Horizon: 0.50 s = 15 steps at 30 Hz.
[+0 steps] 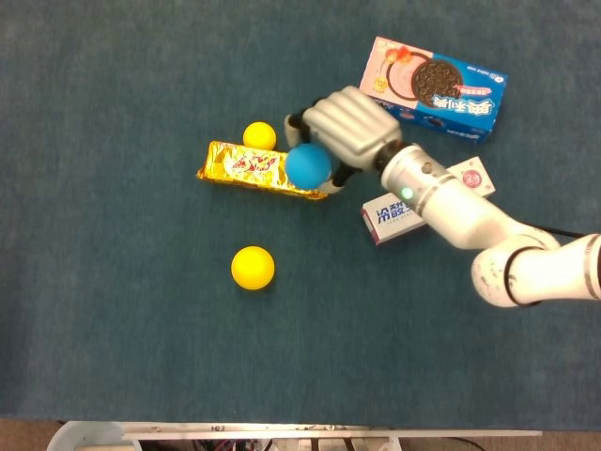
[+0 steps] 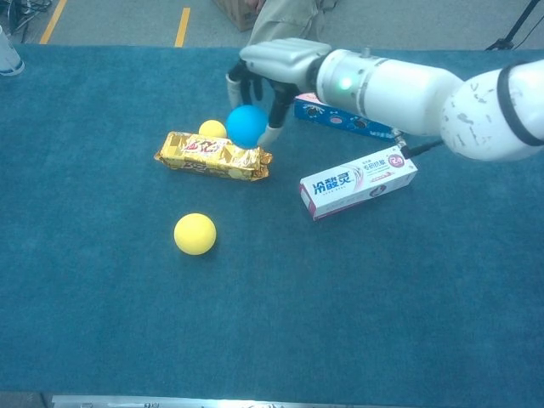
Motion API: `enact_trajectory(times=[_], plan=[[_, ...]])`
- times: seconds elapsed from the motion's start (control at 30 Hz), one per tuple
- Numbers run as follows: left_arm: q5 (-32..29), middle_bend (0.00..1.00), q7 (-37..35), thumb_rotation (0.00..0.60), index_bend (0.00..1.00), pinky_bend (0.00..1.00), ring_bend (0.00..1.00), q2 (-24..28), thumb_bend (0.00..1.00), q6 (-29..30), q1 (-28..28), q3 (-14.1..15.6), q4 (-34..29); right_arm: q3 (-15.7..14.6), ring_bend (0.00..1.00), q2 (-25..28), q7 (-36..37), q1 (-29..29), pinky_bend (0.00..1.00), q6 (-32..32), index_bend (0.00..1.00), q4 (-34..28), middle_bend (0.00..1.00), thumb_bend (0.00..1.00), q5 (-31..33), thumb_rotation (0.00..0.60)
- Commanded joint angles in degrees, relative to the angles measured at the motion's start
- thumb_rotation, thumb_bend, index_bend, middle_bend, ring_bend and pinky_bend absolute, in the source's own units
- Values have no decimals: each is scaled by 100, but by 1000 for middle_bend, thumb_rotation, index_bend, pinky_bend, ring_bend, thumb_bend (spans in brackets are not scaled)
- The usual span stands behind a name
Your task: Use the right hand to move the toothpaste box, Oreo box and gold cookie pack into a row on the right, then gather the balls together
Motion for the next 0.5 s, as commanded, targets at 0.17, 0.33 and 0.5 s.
enact_trajectory(times=[0.17, 0.33, 0.5], plan=[[47, 188, 6, 600, 80, 74, 26, 50, 314, 163, 100, 24, -36, 104, 369, -302, -596, 584, 658, 153, 550, -53, 471, 75, 462, 600], [80, 188, -39, 600, 80, 74, 26, 90, 314, 252, 159, 42, -33, 27, 369, -521, -1059, 956, 658, 291, 550, -77, 471, 75, 810, 600], [122, 188, -69, 600, 80, 74, 26, 123, 314, 286, 168, 39, -49, -162, 369, -735, -1477, 1193, 657, 446, 550, -114, 470, 74, 952, 600]])
